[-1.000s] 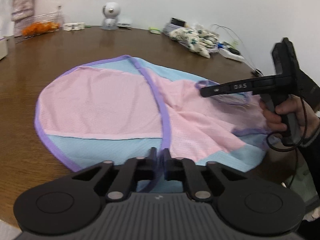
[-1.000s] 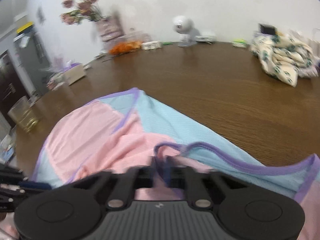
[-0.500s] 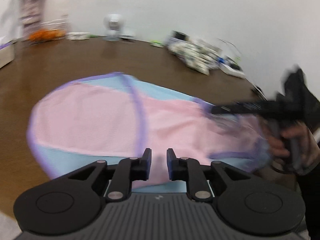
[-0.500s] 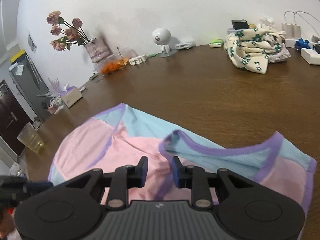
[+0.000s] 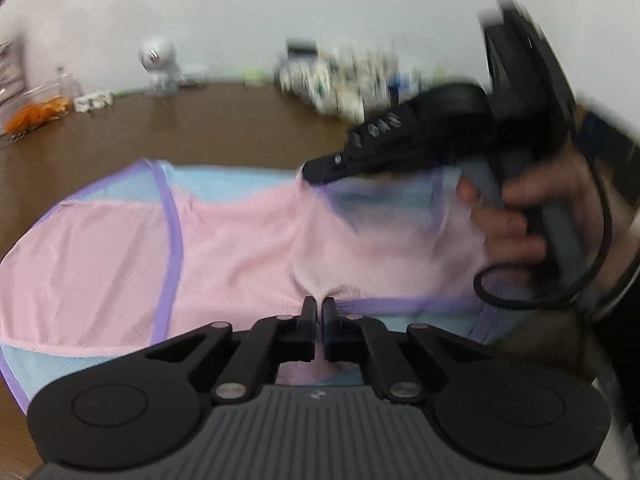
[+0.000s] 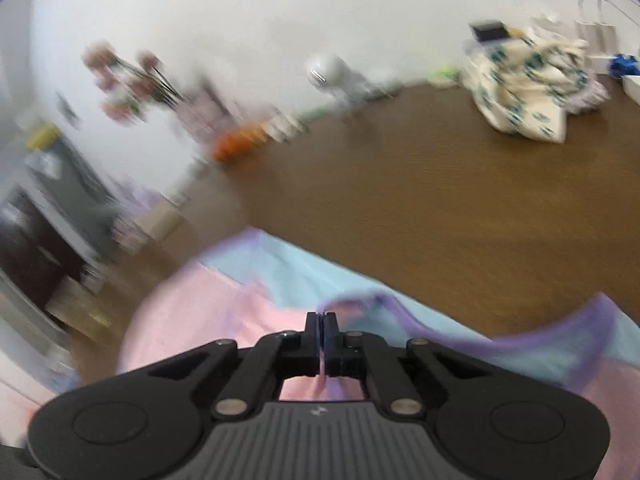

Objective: Fold clothes

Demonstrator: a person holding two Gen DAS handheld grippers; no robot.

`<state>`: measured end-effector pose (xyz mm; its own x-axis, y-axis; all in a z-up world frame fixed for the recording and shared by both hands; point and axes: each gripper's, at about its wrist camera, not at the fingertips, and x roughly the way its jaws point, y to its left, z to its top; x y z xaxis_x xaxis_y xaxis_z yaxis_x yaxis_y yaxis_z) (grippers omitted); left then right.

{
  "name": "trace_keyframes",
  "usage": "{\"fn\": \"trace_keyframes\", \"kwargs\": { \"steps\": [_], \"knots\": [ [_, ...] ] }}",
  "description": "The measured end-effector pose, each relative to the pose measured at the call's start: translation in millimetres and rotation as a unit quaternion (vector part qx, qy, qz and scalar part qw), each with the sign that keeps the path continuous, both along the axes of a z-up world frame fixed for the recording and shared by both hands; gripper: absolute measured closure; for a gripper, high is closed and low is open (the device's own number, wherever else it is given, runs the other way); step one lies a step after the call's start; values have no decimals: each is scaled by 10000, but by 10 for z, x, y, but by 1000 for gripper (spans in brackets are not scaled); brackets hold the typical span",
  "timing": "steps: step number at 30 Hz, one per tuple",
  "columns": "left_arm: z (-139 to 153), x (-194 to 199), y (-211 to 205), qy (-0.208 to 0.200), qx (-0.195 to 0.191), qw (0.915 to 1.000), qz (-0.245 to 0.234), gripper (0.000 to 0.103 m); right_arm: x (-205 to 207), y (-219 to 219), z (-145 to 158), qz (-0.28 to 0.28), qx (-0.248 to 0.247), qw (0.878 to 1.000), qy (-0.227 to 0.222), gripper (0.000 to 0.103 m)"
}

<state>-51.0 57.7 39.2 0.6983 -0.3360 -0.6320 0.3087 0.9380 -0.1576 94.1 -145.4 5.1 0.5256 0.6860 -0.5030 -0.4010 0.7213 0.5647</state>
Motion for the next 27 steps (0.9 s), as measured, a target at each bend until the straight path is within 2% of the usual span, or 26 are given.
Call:
{"fn": "trace_keyframes", "kwargs": {
  "steps": [1,3,4,5,6,7,8,9,11,13,15,18,20,23,27],
  "knots": [
    [49,-32,70,-29,-304,9995,21,100,0,-50,39,47,300,9995,-22,102],
    [99,-53,193,112,-956,9954,16,99,-6,-128,65,5,524,9986,-89,102],
    [85,-44,233,242,-1238,9920,-6,97,-16,-156,56,-60,452,9989,-119,97],
    [59,-47,228,300,-1263,9915,-33,93,-38,-163,45,-185,196,9995,-158,94],
    [35,-61,194,304,-1112,9933,-61,88,-94,-156,34,-354,-248,9988,-223,85],
    [12,-76,160,307,-961,9949,-90,83,-162,-146,24,-532,-741,9954,-295,81],
    [-1,-101,131,258,-799,9964,-112,72,-242,-160,16,-640,-1011,9922,-356,81],
    [-3,-133,117,187,-697,9972,-171,61,-329,-194,13,-673,-1038,9917,-340,81],
    [-13,-181,115,123,-637,9973,-349,55,-468,-270,8,-538,-590,9967,-168,80],
    [-35,-208,134,120,-604,9971,-449,54,-550,-219,1,-378,-333,9987,-19,75],
    [-37,-212,162,111,-476,9977,-480,54,-582,-66,-11,-271,-374,9989,55,72],
    [-14,-231,260,62,-227,9993,-298,52,-568,206,-78,-252,-684,9973,90,72],
    [-28,-257,403,87,-242,9996,-82,48,-590,373,-135,-231,-1048,9942,-89,72],
    [-91,-267,555,143,-193,9995,188,47,-731,537,-206,-189,-1620,9852,-534,75],
    [-178,-279,736,204,-96,9984,514,47,-912,424,-68,-169,-1613,9823,-939,74]
  ]
}}
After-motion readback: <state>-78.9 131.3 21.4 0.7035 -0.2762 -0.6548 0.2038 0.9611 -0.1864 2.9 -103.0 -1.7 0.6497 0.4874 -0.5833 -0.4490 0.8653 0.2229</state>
